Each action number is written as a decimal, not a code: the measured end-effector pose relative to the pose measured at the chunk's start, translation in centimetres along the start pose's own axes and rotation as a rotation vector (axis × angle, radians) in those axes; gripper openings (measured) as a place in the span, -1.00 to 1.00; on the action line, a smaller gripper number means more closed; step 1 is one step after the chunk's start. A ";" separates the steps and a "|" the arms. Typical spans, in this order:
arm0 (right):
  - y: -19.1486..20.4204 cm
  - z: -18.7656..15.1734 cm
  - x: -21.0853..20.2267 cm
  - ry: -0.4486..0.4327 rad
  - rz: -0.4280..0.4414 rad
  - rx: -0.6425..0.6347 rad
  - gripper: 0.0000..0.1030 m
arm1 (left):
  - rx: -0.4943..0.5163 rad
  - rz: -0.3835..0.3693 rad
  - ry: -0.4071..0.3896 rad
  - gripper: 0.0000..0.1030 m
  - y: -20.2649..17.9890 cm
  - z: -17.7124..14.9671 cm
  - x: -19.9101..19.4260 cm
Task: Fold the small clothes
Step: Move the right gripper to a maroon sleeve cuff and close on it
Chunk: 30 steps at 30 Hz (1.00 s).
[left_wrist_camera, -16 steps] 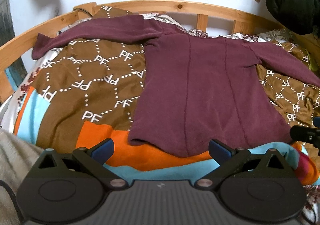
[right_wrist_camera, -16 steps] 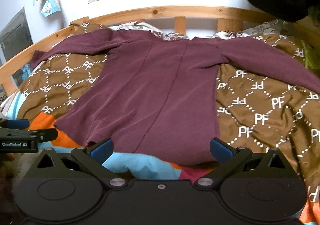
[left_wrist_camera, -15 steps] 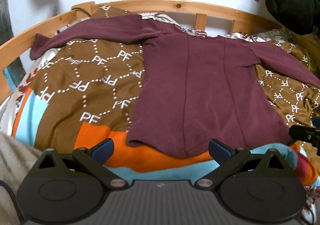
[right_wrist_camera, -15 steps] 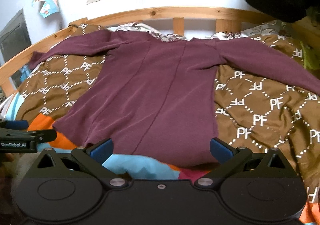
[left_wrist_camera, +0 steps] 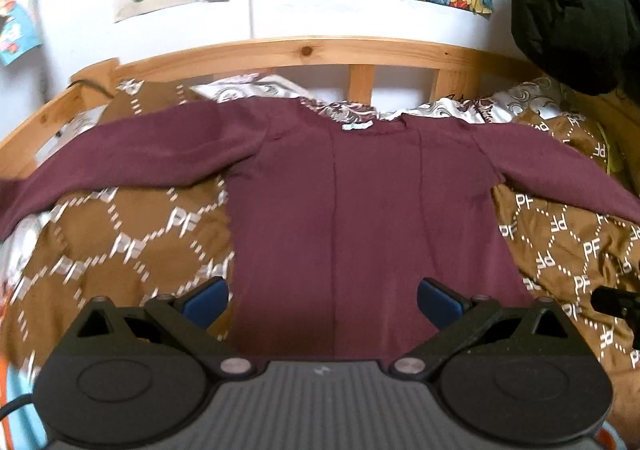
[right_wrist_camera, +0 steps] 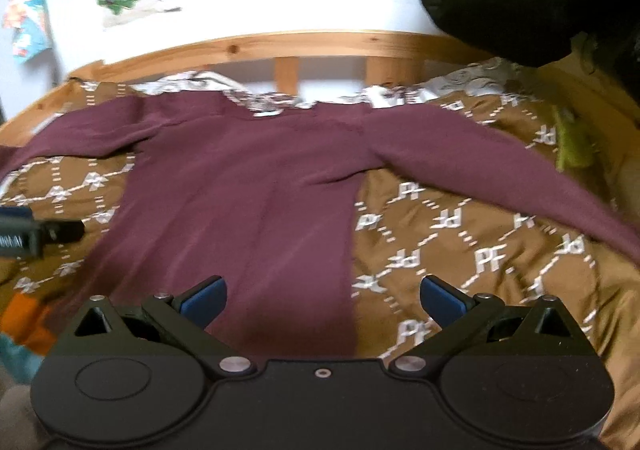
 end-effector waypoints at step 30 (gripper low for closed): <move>-14.3 4.3 10.2 -0.049 -0.312 0.320 0.99 | 0.016 -0.174 0.118 0.99 0.3 -0.4 14.0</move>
Point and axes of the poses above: each gripper's, at about its wrist camera, not at the fingertips, and x roughly the way its jaws point, y to its left, z to its top, the point moved 6 cm from there along x, roughly the way its jaws point, and after that the axes turned 4 degrees about x, right-handed, at the moved point
